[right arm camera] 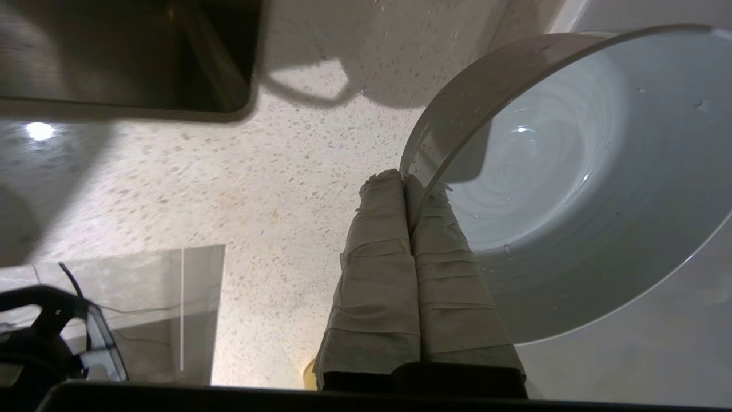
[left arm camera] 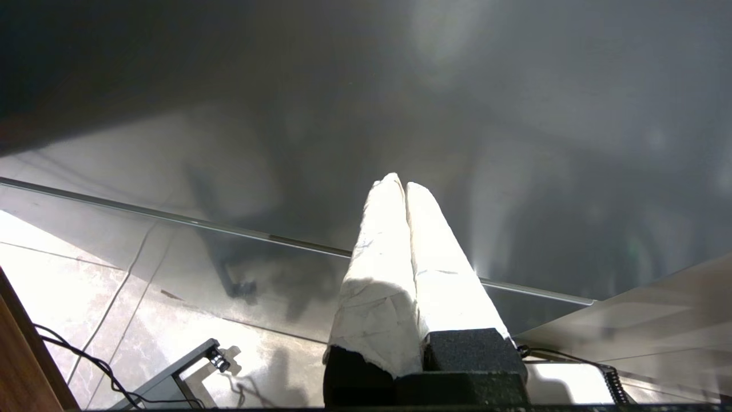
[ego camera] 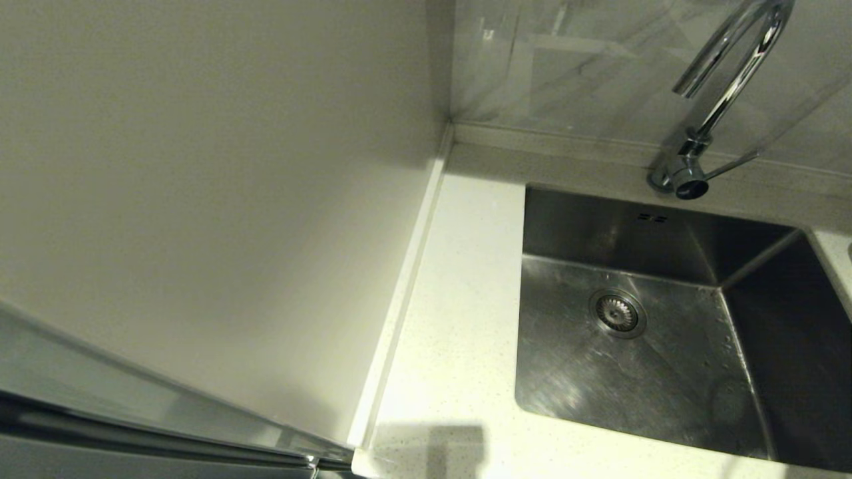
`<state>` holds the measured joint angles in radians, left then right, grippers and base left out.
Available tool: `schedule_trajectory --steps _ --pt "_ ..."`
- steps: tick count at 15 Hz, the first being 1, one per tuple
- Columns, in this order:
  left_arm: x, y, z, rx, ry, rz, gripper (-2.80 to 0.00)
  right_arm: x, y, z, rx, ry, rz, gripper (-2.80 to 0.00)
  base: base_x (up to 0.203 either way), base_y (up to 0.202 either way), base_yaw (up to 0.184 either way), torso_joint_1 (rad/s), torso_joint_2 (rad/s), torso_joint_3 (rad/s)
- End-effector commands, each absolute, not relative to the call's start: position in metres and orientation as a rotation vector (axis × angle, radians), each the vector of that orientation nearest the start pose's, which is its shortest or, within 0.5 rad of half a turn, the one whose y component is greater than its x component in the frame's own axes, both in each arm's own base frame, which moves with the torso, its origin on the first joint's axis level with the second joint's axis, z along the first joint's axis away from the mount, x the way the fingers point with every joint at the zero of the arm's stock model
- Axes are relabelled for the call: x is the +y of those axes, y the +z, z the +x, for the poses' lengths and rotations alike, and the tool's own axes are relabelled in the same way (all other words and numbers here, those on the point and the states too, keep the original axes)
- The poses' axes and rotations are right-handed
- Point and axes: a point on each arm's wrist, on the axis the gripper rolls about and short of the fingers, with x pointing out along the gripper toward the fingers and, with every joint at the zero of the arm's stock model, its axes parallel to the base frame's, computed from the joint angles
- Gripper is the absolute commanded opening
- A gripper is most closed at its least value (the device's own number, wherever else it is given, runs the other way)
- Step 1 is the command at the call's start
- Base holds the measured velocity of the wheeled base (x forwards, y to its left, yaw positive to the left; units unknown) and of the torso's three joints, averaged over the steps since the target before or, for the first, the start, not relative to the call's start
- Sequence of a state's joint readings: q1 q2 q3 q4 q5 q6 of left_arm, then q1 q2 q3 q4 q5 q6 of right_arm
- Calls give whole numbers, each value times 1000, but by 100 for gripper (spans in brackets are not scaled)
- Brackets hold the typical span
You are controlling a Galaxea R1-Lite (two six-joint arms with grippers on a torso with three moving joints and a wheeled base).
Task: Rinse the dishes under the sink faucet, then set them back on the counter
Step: Place the bowl on the table
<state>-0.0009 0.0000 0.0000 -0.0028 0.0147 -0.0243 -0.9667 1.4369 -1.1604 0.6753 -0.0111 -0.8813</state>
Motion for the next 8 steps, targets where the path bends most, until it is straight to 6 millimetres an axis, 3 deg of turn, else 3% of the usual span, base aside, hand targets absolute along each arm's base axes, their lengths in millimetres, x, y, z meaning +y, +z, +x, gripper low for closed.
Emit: schedule_trajectory --steps 1,8 --pt "0 76 -23 -6 15 -25 -280 -183 217 115 1216 -443 -261 -280 0 0 0 0 0 0" --pt "0 76 -23 -6 14 -25 -280 -195 192 117 1284 -401 -188 -280 0 0 0 0 0 0"
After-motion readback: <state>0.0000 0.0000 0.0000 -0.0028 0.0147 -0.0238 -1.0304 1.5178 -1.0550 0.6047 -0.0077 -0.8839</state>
